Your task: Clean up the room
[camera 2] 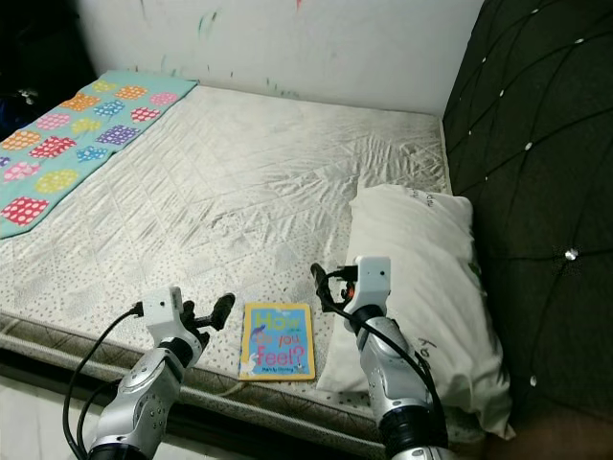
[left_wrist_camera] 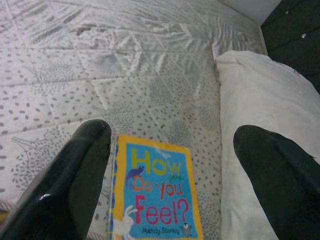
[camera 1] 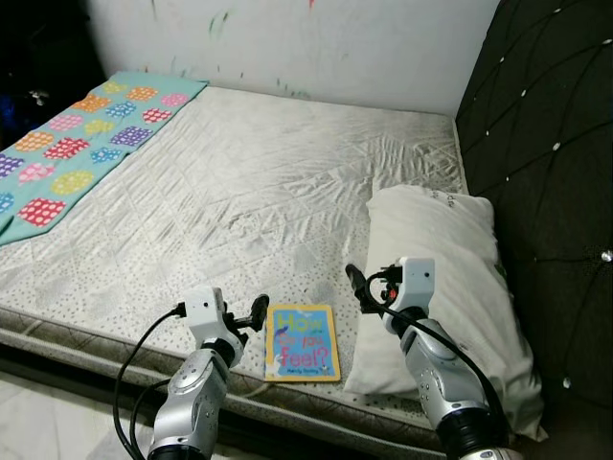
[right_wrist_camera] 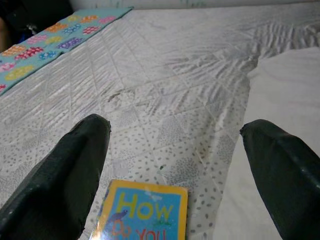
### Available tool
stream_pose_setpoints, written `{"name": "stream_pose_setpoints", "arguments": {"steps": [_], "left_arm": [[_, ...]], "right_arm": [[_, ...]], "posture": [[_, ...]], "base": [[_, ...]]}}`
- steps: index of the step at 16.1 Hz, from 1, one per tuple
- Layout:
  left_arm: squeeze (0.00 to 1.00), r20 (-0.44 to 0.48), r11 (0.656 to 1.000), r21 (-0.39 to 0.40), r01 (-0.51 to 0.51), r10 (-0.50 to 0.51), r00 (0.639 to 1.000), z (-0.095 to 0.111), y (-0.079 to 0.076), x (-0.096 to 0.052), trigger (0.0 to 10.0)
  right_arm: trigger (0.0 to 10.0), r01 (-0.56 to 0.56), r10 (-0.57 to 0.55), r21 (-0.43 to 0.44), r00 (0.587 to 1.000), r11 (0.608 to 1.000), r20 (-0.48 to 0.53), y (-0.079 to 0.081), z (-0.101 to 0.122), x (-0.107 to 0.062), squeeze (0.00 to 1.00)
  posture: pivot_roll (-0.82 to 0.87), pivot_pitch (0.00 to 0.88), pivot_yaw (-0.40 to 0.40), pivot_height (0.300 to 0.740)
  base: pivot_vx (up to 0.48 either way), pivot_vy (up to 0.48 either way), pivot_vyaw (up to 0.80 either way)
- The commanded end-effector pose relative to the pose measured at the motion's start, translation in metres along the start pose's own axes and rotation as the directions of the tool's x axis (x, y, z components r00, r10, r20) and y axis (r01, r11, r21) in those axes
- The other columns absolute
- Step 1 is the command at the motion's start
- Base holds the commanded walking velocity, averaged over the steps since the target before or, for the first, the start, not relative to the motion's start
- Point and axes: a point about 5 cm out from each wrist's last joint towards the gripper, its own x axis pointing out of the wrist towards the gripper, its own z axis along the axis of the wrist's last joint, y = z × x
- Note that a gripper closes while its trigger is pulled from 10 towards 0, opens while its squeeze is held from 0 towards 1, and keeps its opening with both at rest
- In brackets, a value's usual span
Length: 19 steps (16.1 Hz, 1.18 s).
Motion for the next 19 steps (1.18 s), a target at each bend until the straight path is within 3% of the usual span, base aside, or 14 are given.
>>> {"name": "stream_pose_setpoints", "arguments": {"steps": [1,8,17,19], "left_arm": [[0.0,-0.007,1.0,0.0,-0.011,0.011,1.0,-0.0017,0.0011,0.0,10.0],[0.0,-0.009,1.0,0.001,-0.015,0.015,1.0,-0.0022,0.0012,0.0006,10.0],[0.0,-0.01,1.0,-0.004,-0.016,0.016,1.0,-0.0033,0.0005,0.001,10.0],[0.0,-0.045,0.999,-0.014,-0.029,0.028,0.999,-0.0079,-0.001,0.0032,10.0]], "right_arm": [[10.0,-0.003,0.003,0.0,1.0,1.0,-0.006,-0.0002,-0.0002,-0.0015,0.0],[10.0,-0.004,0.004,0.004,1.0,1.0,-0.006,0.0002,0.0009,-0.0026,0.0],[10.0,-0.007,0.007,0.009,1.0,1.0,-0.01,0.0,0.001,-0.0036,0.0],[10.0,-0.011,0.011,0.008,1.0,1.0,-0.013,0.0,0.0002,-0.0054,0.0]], "posture": [[-0.04,0.0,-0.021,0.665],[-0.04,0.0,-0.02,0.585],[-0.04,0.002,-0.024,0.585],[-0.05,0.009,-0.026,0.585]], "base": [[0.0,0.0,0.0],[0.0,0.0,0.0],[0.0,0.0,0.0],[0.0,0.0,0.0]]}}
